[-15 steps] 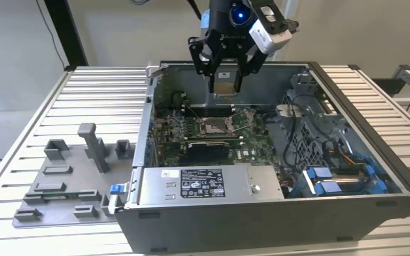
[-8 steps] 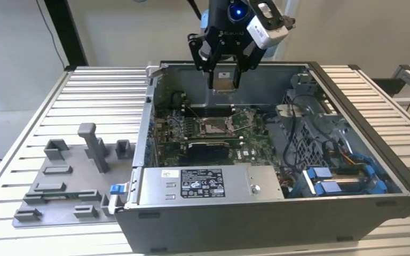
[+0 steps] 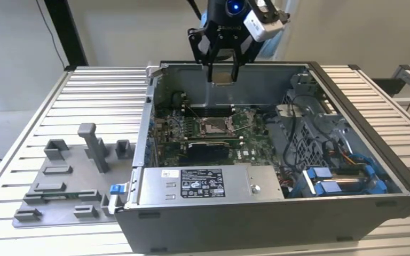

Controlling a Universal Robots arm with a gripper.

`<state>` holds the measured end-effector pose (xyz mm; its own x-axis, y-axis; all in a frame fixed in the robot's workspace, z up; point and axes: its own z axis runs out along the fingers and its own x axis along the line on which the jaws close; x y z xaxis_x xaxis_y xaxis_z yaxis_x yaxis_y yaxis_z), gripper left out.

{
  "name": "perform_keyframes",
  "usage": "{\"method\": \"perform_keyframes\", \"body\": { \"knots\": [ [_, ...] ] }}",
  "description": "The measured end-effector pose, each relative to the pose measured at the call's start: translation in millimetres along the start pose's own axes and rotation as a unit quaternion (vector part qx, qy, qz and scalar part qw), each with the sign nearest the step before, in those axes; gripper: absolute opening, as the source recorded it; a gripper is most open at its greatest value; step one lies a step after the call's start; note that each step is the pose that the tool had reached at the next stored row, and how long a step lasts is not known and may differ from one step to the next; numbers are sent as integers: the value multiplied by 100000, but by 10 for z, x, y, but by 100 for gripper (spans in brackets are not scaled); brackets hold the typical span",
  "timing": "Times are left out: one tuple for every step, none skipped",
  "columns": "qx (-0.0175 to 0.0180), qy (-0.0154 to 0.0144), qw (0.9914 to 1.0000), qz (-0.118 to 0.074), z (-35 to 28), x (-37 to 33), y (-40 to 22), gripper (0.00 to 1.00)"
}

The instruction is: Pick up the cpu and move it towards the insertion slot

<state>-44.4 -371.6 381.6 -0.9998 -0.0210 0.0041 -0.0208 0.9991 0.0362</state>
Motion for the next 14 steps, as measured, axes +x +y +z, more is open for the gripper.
{"method": "perform_keyframes", "body": {
  "knots": [
    [0,-1,100000,-16,2,-13,17,0],
    [-4,-2,100000,-13,3,-27,32,0],
    [0,-2,100000,-32,5,-40,46,0],
    [1,-5,100000,-42,9,-45,64,0],
    [-1,-3,100000,-79,13,-46,88,0],
    [2,1,100000,-103,16,-47,116,0],
    [-1,4,100000,-127,20,-47,146,0],
    [0,4,100000,-150,23,-48,177,0],
    [-1,6,100000,-175,26,-49,211,0],
    [-1,8,100000,-200,29,-50,245,0],
    [-4,11,100000,-212,33,-51,281,0],
    [-3,39,100000,-213,37,-51,316,0],
    [-1,58,100000,-210,40,-52,349,0],
    [1,59,100000,-208,43,-52,375,0]
  ]
}}
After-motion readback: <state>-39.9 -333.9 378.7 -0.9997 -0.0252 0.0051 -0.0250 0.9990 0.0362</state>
